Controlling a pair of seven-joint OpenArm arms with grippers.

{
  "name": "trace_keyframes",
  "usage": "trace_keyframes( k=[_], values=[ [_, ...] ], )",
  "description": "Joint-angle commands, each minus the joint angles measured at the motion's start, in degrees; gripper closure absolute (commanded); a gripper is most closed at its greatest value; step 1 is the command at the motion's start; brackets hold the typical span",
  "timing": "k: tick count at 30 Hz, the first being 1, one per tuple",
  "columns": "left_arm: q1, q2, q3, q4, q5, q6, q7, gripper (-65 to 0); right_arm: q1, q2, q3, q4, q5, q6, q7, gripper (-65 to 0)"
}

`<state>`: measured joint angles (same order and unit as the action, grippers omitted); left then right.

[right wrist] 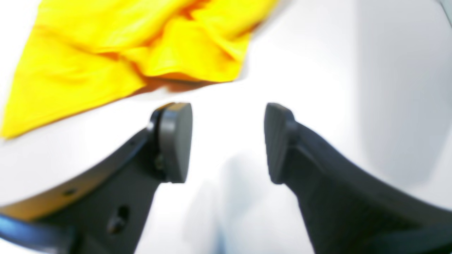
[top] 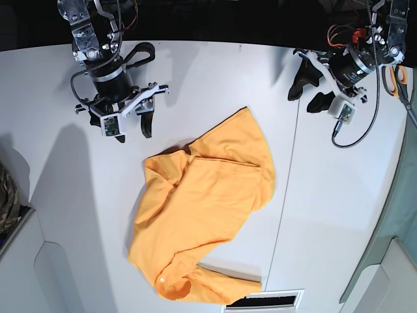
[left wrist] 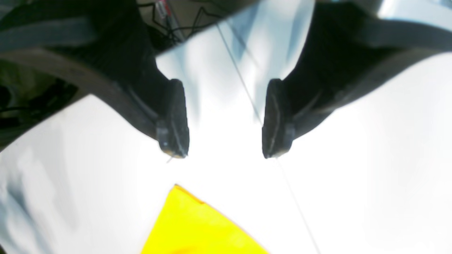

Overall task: Layout the t-shirt on the table in an organized manner, then fold the t-shirt properly
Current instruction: 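Lower both grippers onto the orange t-shirt and pinch its edges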

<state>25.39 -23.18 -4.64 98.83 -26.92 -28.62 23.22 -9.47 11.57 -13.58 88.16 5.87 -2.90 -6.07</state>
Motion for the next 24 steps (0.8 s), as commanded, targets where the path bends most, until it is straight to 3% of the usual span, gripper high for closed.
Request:
trace_keyframes(
  k=[1,5,9,15,20,22,24],
  values=[
    [-2.14,-0.61,0.87,-1.11,-0.76,-0.02,-1.14,-36.4,2.49,-0.9,1.03,-1.2,-0.15,-0.35,1.53,-33.1],
    [-9.25,0.02,5.92,-8.68,-1.2,0.13,-1.62,-36.3,8.9,-4.2,4.76,-8.98,2.16,0.2,1.51,-33.1],
    [-15.85,2.34,9.09,-15.28,-1.18,0.13,-1.57,-36.4,14.01,-6.64,8.22,-14.88,4.39,4.28,1.49,-33.1],
    [-23.89,7.5,9.94,-26.77,0.85,0.13,-1.88,-36.4,20.35,-8.79,9.03,-25.33,4.46,9.81,1.53,-33.0],
    [-28.22,10.4,9.94,-35.82,2.78,0.13,-3.96,-35.7,24.04,-9.7,9.03,-33.35,4.46,10.69,1.75,-33.0],
    [-28.76,11.15,9.94,-37.83,2.78,0.09,-4.85,-27.2,24.44,-9.9,9.01,-35.26,4.46,10.93,2.54,-32.2],
    [-28.68,11.47,9.94,-38.23,2.8,0.09,-4.94,-8.3,24.22,-10.19,9.03,-35.85,4.42,11.63,4.52,-24.0]
  ],
)
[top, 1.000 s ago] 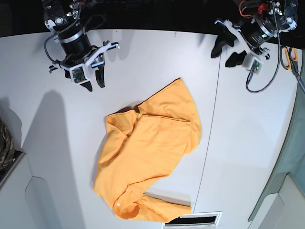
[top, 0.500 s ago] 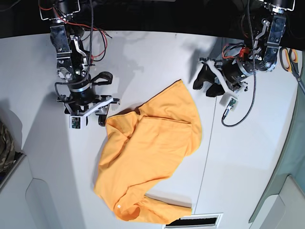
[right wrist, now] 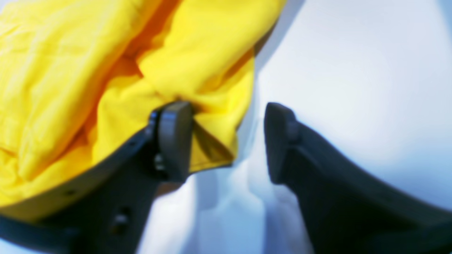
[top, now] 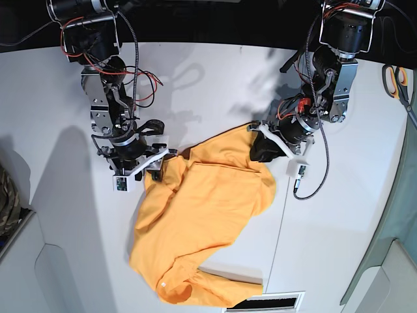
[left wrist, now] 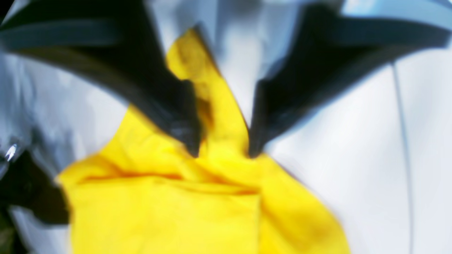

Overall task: Layout the t-shirt on the table in an organized manner, then fold the t-shirt properly
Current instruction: 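Lower both grippers onto the orange t-shirt and pinch its edges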

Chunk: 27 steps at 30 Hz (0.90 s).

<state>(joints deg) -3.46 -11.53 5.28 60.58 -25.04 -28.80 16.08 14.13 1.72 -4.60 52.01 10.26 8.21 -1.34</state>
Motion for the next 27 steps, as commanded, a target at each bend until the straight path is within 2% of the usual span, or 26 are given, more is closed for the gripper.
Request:
trace_keyframes(
  k=[1,3,6,7,9,14,18,22,27],
  values=[
    [0.22,-0.17,0.02,0.0,0.9,0.15,2.58,0.0,0.59,-0.37,0.02,0.24,0.02,1.07,0.48,-16.7],
    [0.13,-0.26,0.02,0.09,0.92,-2.34,3.78,0.0,0.63,-0.63,0.04,0.42,-0.17,1.22,0.81,0.0],
    [0.33,-0.92,0.0,1.81,0.44,-10.08,7.37,0.0,0.55,-0.59,0.46,2.01,-3.76,1.22,0.85,0.0],
    [0.63,-1.27,0.0,3.1,-0.2,-10.95,9.01,0.0,0.28,-0.59,0.9,3.23,-4.98,1.22,0.85,0.0],
    [1.95,-2.82,0.0,6.64,-2.49,-10.91,11.65,0.0,-1.29,-0.33,2.16,7.45,-5.77,1.22,0.28,0.0],
    [7.23,-8.15,0.0,16.22,-7.28,-10.99,16.06,0.0,-6.64,1.88,6.16,22.4,-5.73,0.79,-7.58,0.0],
    [13.03,-10.75,1.92,21.59,-15.63,-11.2,18.91,0.0,-10.54,4.94,8.68,31.93,-5.29,0.81,-11.5,0.0],
    [18.08,-9.92,7.37,24.33,-18.25,-11.2,18.4,0.0,-14.05,7.85,11.3,36.54,-5.29,0.79,-12.63,0.0],
    [19.98,-5.86,12.85,24.35,-17.88,-11.2,18.25,0.0,-16.26,9.07,16.04,36.81,-5.29,0.63,-12.87,0.0]
  ],
)
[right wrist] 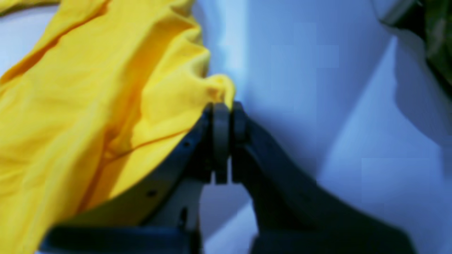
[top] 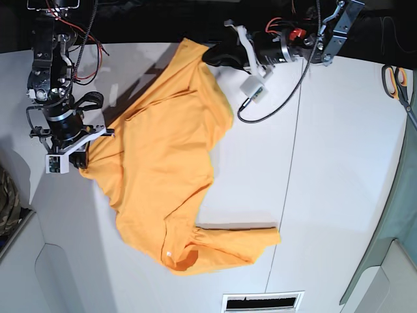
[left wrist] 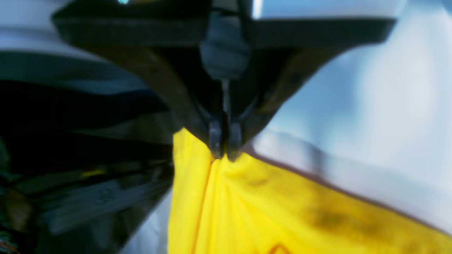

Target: Layout the t-shirt on the table in an organized manner, then fold the t-shirt properly

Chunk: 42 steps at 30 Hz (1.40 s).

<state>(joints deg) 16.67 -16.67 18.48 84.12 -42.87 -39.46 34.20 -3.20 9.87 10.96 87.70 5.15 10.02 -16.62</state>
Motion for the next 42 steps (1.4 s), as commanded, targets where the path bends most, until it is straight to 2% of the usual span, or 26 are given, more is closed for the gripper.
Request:
trace_keyframes(
  k=[1,2,3,8,10,13,15,19,22,24,26,29,32,35,40,42],
  values=[
    [-0.17,0.0,0.07,0.81,0.09,-0.54,0.09,0.0,0.72,0.92,1.33,1.07,-0.17,-1.25,2.36,0.0],
    [-0.35,0.7,0.04,0.81,0.04,-0.54,0.07,0.0,0.44,0.9,2.05,1.05,-0.17,-1.25,1.95,0.0],
    [-0.59,1.2,0.02,0.81,0.04,-0.54,0.07,-3.0,0.24,0.9,2.73,1.01,-0.17,-1.27,1.03,0.0],
    [-2.91,1.68,-0.13,0.85,-0.2,-0.54,0.15,-26.5,-0.48,0.9,3.69,0.81,0.02,-1.27,0.44,0.0],
    [-4.13,1.49,-0.35,0.94,-0.2,-0.54,0.42,-30.2,-0.46,0.92,3.69,0.81,0.04,-1.27,0.46,-11.7],
    [-5.38,1.44,-3.67,1.81,-0.17,-0.54,0.37,-30.1,-0.44,0.9,3.69,0.81,2.01,-1.27,0.46,-26.3],
    [-6.05,1.44,-7.76,2.82,-0.2,-0.54,0.33,-30.2,-0.46,0.74,3.69,0.81,4.42,-1.25,0.07,-29.6],
    [-9.2,1.38,-14.03,3.17,-0.22,-0.54,0.33,-30.1,-0.44,-0.33,3.65,0.81,10.67,-0.7,-4.59,-29.6],
    [-13.31,1.77,-13.99,3.13,1.36,-0.54,-0.37,-30.2,-0.48,-2.34,3.52,0.81,11.8,2.16,-7.78,-29.6],
    [-16.39,2.12,-12.72,2.4,5.11,0.09,-3.1,-30.3,-0.48,-4.09,3.52,0.79,11.78,3.32,-8.59,-29.6],
    [-19.89,2.93,-10.93,0.17,8.31,2.1,-5.46,-34.7,-0.48,-5.57,3.52,0.79,11.74,3.28,-8.98,-29.6],
    [-25.86,5.49,-7.5,-6.73,12.11,4.5,-7.87,-39.0,-0.48,-7.1,3.52,0.79,10.99,3.28,-9.16,-29.6],
    [-31.58,8.63,-4.9,-16.13,16.46,6.1,-12.31,-39.1,-0.5,-7.72,3.5,0.79,8.85,3.26,-10.12,-29.6],
    [-36.11,11.54,-3.98,-24.76,19.39,6.27,-15.56,-39.1,-1.51,-7.78,3.5,0.79,8.31,3.19,-10.82,-29.6],
    [-39.56,15.3,-3.91,-33.31,25.07,6.38,-19.17,-39.1,-4.68,-7.67,3.61,0.79,7.85,3.06,-10.34,-29.6],
    [-39.8,16.79,-3.91,-35.17,27.69,8.94,-20.28,-39.1,-5.77,-7.65,3.61,0.79,7.85,3.06,-10.08,-29.6]
  ],
)
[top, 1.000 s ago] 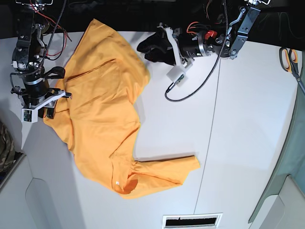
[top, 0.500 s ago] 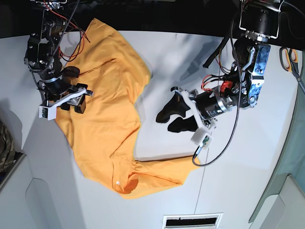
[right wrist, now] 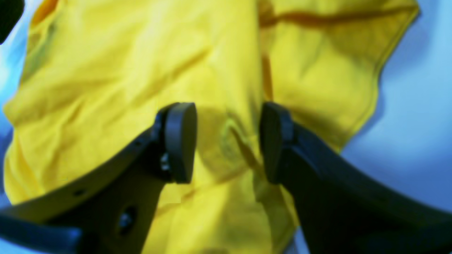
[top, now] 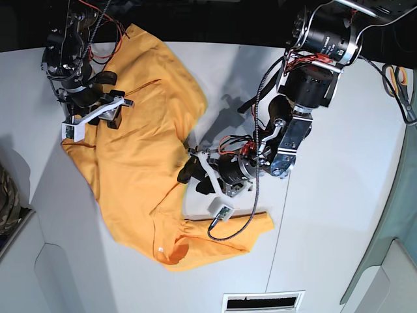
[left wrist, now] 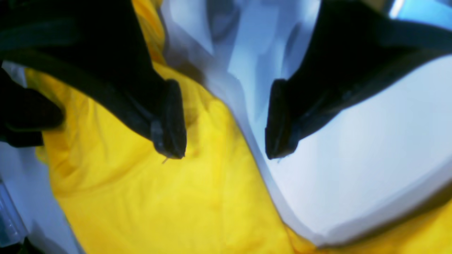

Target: Layout the t-shirt on the table in an organized manner, then fold the t-shirt properly

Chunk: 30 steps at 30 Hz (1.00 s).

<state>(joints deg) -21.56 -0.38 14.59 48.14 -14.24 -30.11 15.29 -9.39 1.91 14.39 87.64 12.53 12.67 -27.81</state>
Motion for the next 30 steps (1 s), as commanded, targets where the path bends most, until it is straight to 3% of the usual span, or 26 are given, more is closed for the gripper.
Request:
trace_keyframes(
  k=[1,9,10,13,15,19,23,30],
  values=[
    [-1.6,1.2,-0.02,0.13,0.44,1.07,-1.36,-39.1,-0.02,0.28,0.17,0.85,0.46,0.44,1.31,-29.5],
    [-1.42,4.2,-0.02,-2.14,5.27,10.16,-1.79,-37.5,-1.11,0.28,0.17,0.85,0.5,0.44,1.66,-29.5],
    [-1.44,4.2,-0.02,-2.14,5.35,10.29,-1.77,-33.4,-1.14,0.28,0.17,0.85,0.5,0.44,1.68,-29.5],
    [-1.6,4.17,-0.04,-2.01,5.31,10.29,-1.75,-12.3,-1.14,0.31,0.17,0.85,0.48,0.44,1.7,-29.5],
    [-1.99,4.15,-0.04,-1.55,5.14,8.15,-0.46,0.0,-1.14,0.28,0.17,0.85,0.46,0.44,1.97,-29.5],
    [-2.38,3.96,-0.04,3.65,1.55,0.92,6.54,0.0,-1.11,0.28,0.17,0.85,0.48,0.44,3.06,-29.5],
    [-2.38,3.04,-0.04,10.62,-5.81,-5.7,13.55,0.0,-1.11,0.31,0.17,0.85,0.46,0.44,3.45,-29.5],
    [-2.38,-0.39,-0.04,18.69,-12.11,-8.31,17.79,0.0,-1.11,0.35,0.17,0.85,-1.2,0.42,3.87,-29.5]
  ],
)
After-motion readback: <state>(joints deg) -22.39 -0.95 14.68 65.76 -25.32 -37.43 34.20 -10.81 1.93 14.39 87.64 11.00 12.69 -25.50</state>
